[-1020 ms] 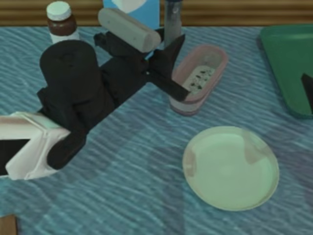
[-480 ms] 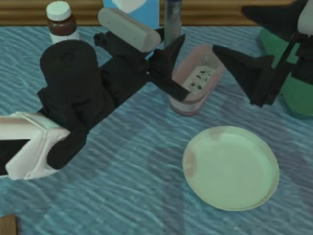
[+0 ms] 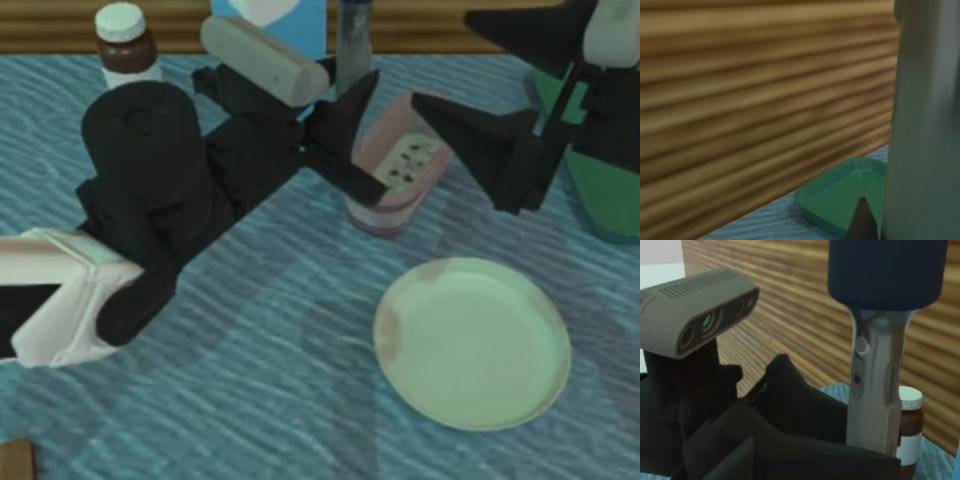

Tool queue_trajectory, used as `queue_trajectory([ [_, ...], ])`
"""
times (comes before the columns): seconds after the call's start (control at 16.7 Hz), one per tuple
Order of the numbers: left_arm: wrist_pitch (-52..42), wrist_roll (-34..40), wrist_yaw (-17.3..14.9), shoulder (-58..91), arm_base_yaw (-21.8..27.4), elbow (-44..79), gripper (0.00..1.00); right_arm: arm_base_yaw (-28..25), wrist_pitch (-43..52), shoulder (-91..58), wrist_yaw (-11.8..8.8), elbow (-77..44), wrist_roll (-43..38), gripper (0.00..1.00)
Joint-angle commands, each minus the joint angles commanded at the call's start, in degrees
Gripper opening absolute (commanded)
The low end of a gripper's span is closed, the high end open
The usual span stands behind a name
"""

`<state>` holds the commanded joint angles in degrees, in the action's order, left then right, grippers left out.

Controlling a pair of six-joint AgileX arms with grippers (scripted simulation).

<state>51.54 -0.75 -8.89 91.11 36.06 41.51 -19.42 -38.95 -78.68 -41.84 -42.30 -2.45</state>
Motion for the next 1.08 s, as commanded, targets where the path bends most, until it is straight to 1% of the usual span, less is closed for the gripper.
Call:
queue_trajectory([
  [0.06, 0.00, 0.00, 0.00, 0.00, 0.00, 0.00, 0.00, -0.13, -0.01, -0.18, 0.09, -0.18, 0.01, 1.00],
  [0.18, 0.00, 0.00, 0.00, 0.00, 0.00, 0.00, 0.00, -1.50, -0.10, -2.29, 1.20, -2.28, 0.06, 1.00],
  [0.3, 0.00, 0.00, 0.00, 0.00, 0.00, 0.00, 0.00, -3.73, -0.13, -6.14, 3.37, -6.03, 0.17, 1.00],
  [0.54, 0.00, 0.00, 0.00, 0.00, 0.00, 0.00, 0.00, -8.87, 0.15, -14.49, 8.68, -14.42, 0.45, 1.00],
  [0.66, 0.00, 0.00, 0.00, 0.00, 0.00, 0.00, 0.00, -10.66, 0.31, -17.14, 10.52, -17.16, 0.55, 1.00],
  [0.72, 0.00, 0.00, 0.00, 0.00, 0.00, 0.00, 0.00, -11.04, 0.35, -17.65, 10.90, -17.67, 0.57, 1.00],
  [0.9, 0.00, 0.00, 0.00, 0.00, 0.00, 0.00, 0.00, -11.07, 0.35, -17.69, 10.92, -17.71, 0.57, 1.00],
  [1.08, 0.00, 0.00, 0.00, 0.00, 0.00, 0.00, 0.00, -11.07, 0.35, -17.69, 10.92, -17.71, 0.57, 0.77],
])
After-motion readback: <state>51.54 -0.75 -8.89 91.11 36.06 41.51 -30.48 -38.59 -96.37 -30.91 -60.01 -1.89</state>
